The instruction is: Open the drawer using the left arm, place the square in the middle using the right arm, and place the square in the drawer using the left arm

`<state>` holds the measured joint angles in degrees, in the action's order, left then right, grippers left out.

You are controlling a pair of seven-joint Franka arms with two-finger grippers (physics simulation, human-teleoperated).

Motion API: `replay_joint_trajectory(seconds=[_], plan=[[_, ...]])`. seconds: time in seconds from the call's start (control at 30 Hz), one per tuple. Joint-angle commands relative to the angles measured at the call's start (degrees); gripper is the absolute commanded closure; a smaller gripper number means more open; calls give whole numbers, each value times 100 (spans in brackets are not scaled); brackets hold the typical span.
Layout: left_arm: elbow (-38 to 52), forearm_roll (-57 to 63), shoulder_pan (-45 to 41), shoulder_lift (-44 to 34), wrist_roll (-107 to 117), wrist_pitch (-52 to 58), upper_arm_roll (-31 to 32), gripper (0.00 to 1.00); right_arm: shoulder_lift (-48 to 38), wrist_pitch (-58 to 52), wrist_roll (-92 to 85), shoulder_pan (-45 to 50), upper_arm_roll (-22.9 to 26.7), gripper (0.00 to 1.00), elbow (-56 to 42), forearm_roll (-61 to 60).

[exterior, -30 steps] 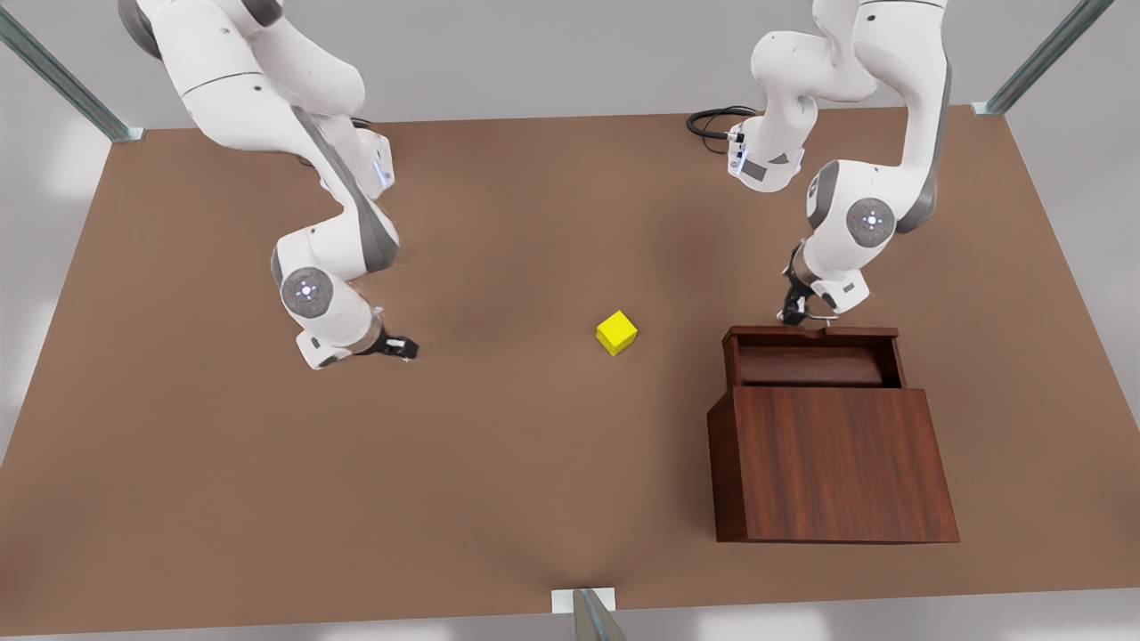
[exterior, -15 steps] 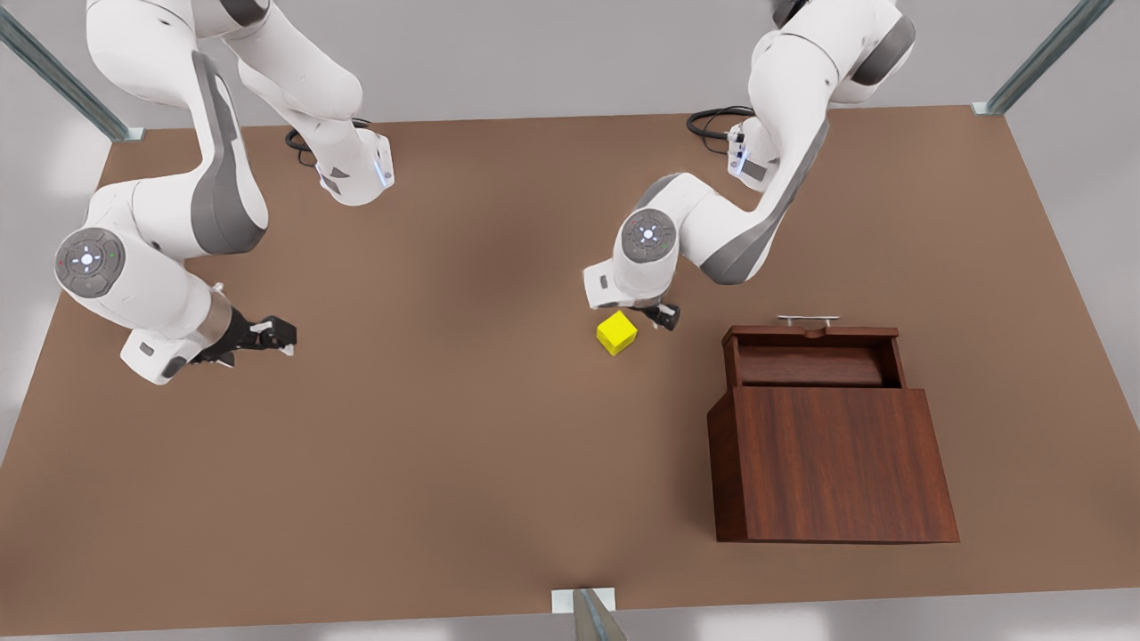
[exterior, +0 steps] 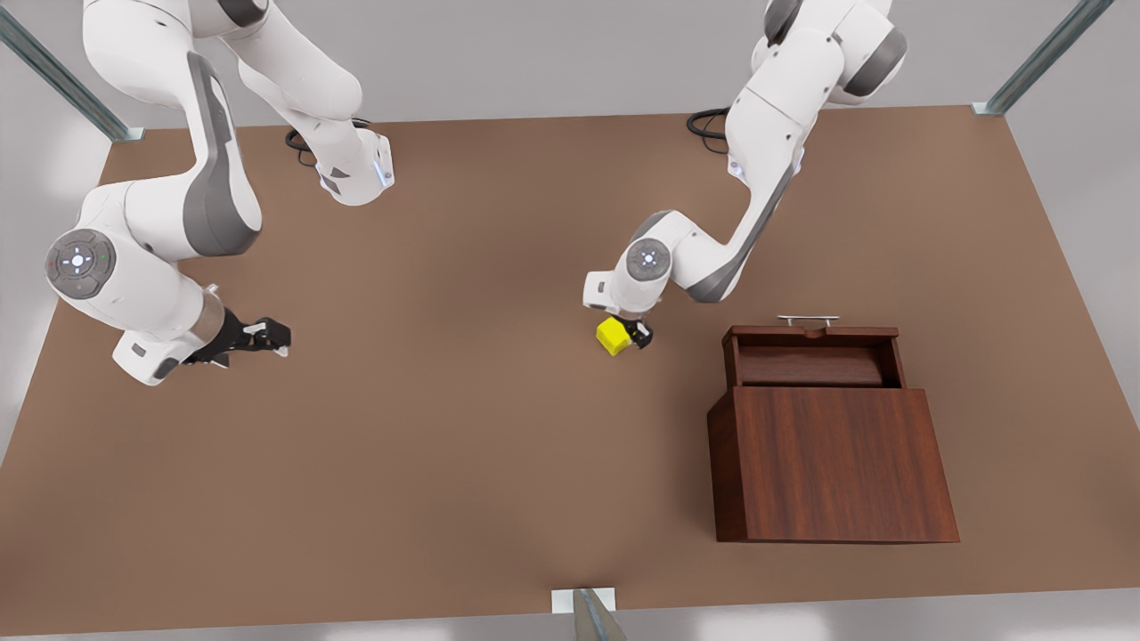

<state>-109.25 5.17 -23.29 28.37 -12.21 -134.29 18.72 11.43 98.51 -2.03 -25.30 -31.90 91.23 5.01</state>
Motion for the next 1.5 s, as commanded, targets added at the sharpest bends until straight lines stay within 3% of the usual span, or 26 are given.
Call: replay_joint_trajectory(seconds=[0.0,0.4,0.43,0.5,0.67,0.7,0.97,1.03,1.13,1.47], plan=[[0,116,0,20,8,-9,0,0,0,2,1,-1,-1,0,0,0],[0,116,-70,389,79,-255,-9,0,8,116,1,-45,-1,0,-26,-44],[0,116,-70,407,79,-255,0,0,-44,107,1,340,376,0,-27,-70],[0,116,-70,477,79,-325,-44,0,-229,107,-113,1527,1826,0,9,-387],[-9,116,-70,644,79,-510,-44,0,-422,116,-289,3663,4173,0,140,-756],[0,116,-97,679,79,-510,-44,0,-422,116,-333,3805,4367,0,141,-765],[-9,125,-220,776,79,-519,-167,1,-387,142,-342,3822,4350,0,132,-853],[-9,125,-229,811,79,-625,-184,26,-387,142,-342,3822,4350,0,132,-853],[-9,116,-255,820,87,-633,-202,35,-387,142,-342,3822,4350,0,141,-853],[-9,81,-246,758,219,-625,-202,38,-378,142,-351,3796,4350,0,141,-861]])
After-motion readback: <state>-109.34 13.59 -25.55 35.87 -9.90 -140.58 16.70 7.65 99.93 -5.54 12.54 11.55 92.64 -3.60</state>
